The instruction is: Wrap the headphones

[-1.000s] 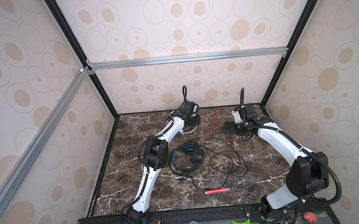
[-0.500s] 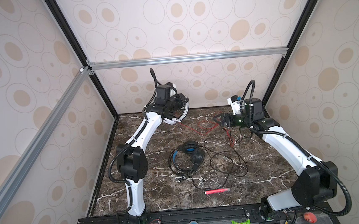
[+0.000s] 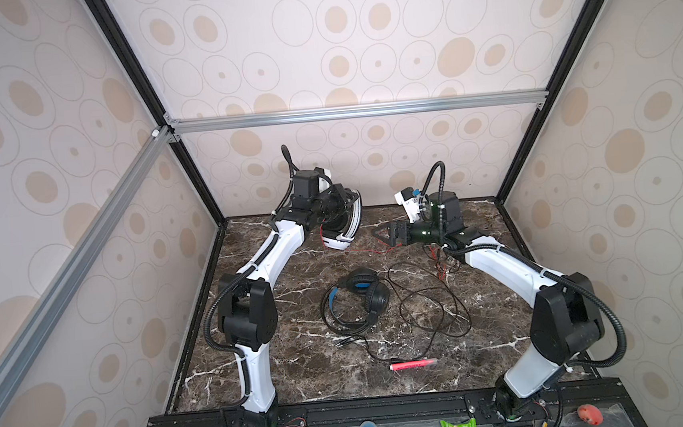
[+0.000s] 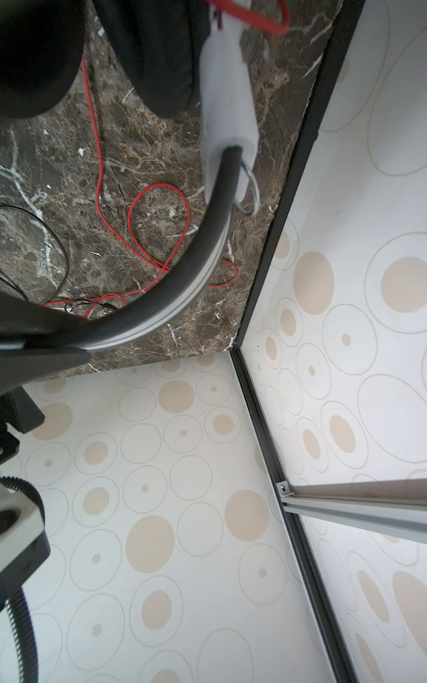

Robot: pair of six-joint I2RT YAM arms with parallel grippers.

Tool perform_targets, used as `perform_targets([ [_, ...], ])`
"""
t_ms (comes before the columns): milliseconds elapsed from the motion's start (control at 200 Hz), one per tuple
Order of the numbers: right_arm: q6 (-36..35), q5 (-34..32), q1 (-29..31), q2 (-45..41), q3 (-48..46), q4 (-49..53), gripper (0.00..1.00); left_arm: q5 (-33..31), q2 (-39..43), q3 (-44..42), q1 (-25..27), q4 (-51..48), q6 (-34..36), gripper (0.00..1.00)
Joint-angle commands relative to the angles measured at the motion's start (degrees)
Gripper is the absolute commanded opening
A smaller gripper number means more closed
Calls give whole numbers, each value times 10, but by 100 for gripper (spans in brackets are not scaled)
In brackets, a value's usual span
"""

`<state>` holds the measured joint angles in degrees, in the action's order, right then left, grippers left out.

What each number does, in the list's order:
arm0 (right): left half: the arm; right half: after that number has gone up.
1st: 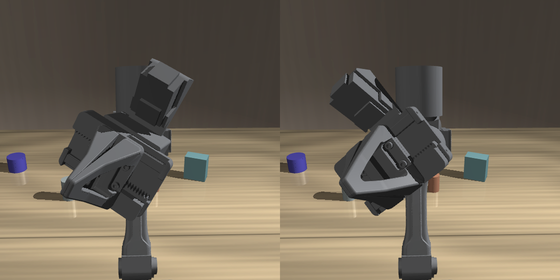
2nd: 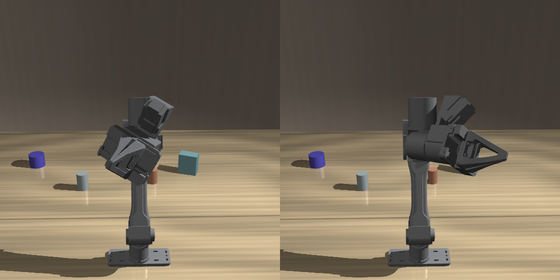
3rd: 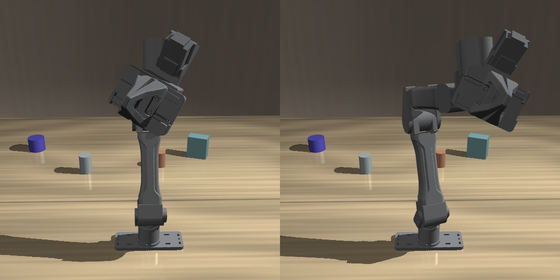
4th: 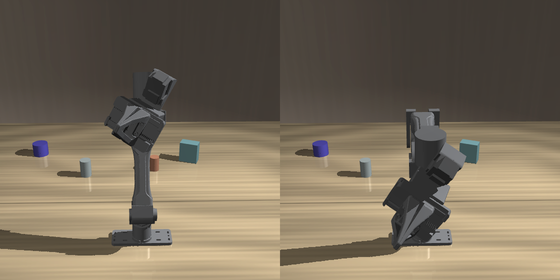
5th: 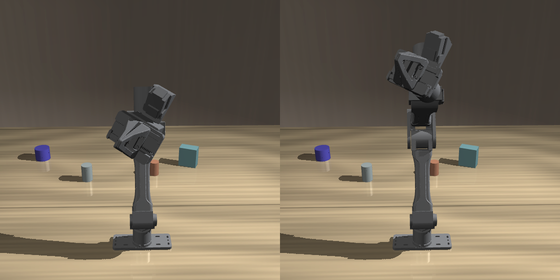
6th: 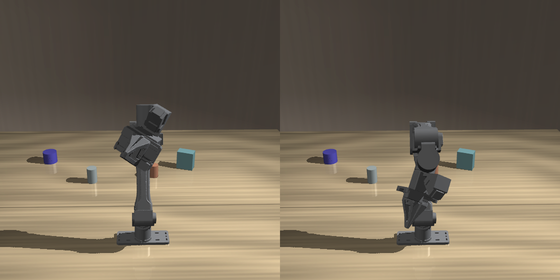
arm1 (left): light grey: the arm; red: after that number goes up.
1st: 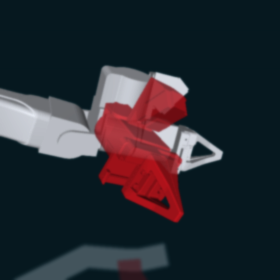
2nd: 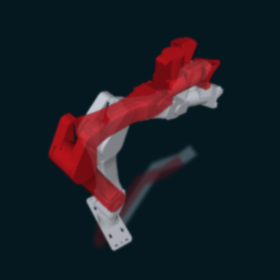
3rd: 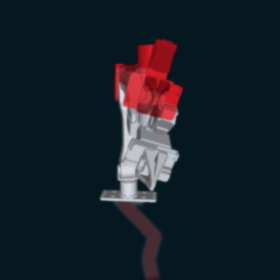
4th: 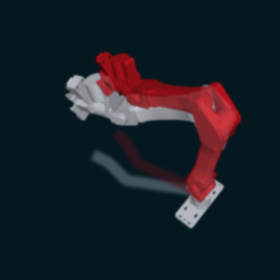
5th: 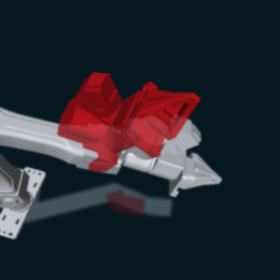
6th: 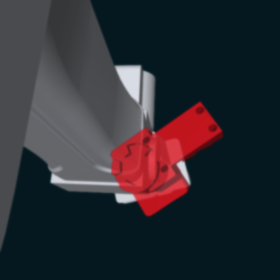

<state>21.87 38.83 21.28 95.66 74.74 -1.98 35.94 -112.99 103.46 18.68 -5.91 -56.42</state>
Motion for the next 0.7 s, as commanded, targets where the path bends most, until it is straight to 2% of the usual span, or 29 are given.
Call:
perform_targets([
  [0,22,26,13,28,36,-55,97,22,45,4,-3,91,-31,0],
  [370,73,48,27,107,87,-129,95,25,55,-14,6,119,-65,0],
  [695,100,60,36,141,114,-158,77,25,56,-24,14,130,-77,0],
])
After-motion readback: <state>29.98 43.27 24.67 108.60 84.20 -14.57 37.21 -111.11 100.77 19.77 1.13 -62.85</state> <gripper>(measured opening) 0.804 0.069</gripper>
